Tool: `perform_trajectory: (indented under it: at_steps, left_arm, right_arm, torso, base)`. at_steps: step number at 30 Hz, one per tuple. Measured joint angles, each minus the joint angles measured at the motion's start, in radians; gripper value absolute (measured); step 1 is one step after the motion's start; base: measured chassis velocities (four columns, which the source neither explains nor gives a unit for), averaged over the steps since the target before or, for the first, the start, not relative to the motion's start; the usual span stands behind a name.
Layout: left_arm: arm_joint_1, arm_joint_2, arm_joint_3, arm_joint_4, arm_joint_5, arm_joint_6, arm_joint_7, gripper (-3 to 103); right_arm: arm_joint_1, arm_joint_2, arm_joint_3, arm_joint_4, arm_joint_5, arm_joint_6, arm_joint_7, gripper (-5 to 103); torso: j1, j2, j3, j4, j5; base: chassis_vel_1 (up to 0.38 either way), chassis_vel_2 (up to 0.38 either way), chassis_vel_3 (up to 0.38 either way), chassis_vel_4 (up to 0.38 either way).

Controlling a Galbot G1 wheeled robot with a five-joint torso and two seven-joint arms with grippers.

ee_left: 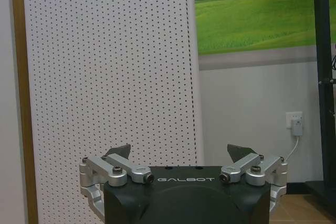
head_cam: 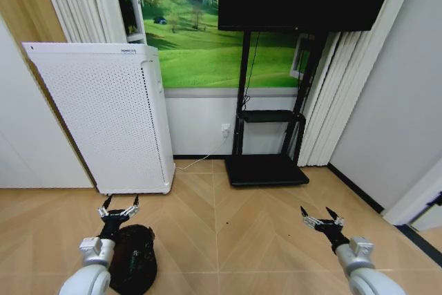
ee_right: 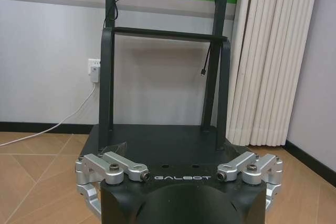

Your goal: Pick up the trash bin and place the garbage on the floor into it.

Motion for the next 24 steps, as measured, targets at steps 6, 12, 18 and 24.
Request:
perform_trajectory:
  at_steps: [6,12,18,24]
  left_arm:
    - [0.000,0.000,0.000,0.000,0.000,0.000,0.000,100]
    - [0.000,0.000,0.000,0.000,0.000,0.000,0.000,100]
    - [0.000,0.000,0.000,0.000,0.000,0.000,0.000,100]
    - [0.000,0.000,0.000,0.000,0.000,0.000,0.000,100]
  right_arm:
    - [0.000,0.000,0.000,0.000,0.000,0.000,0.000,100]
    - [0.000,0.000,0.000,0.000,0.000,0.000,0.000,100]
    - [0.000,0.000,0.000,0.000,0.000,0.000,0.000,100]
    - [0.000,0.000,0.000,0.000,0.000,0.000,0.000,100]
  torso:
    - [0.000,0.000,0.000,-0.0001,0.0001]
    - [0.000,0.000,0.000,-0.0005,0.0003]
    - [0.000,0.000,0.000,0.0005,0.0001]
    - [0.000,0.000,0.000,0.0000,0.0000]
  base:
    - [-0.086,-0.097,0.102,0.099]
    - [-0.146,-0.109,0.134,0.109]
    - [0.025,0.030,-0.018,-0.003]
    - [0.021,0.019,-0.020,-0.012]
